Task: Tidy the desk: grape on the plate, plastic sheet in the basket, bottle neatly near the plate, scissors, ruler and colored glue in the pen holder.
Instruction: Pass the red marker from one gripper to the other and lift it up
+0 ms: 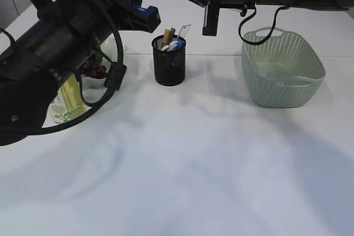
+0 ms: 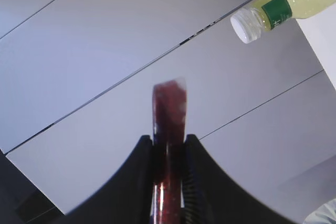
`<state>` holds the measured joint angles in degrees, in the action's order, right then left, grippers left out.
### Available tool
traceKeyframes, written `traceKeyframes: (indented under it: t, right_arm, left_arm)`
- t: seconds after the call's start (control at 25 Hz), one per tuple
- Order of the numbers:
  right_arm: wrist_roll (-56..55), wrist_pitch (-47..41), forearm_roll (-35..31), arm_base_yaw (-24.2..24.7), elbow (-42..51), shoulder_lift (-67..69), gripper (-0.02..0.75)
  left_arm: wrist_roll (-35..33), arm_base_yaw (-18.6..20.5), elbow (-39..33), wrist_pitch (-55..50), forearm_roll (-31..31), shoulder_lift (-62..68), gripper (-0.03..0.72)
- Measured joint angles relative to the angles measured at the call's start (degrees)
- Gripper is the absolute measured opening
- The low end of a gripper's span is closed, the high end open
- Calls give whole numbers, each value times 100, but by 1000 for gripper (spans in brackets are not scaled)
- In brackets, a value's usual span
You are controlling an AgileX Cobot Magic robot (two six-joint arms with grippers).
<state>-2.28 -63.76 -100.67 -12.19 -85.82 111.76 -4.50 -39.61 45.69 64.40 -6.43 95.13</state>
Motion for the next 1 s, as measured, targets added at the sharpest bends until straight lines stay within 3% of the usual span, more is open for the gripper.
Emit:
traceKeyframes:
  t: [1.0]
  right_arm:
    - [341,139,0,0,0,0,155]
  left_arm:
    - [-66,0,0,-103,-1,9,127]
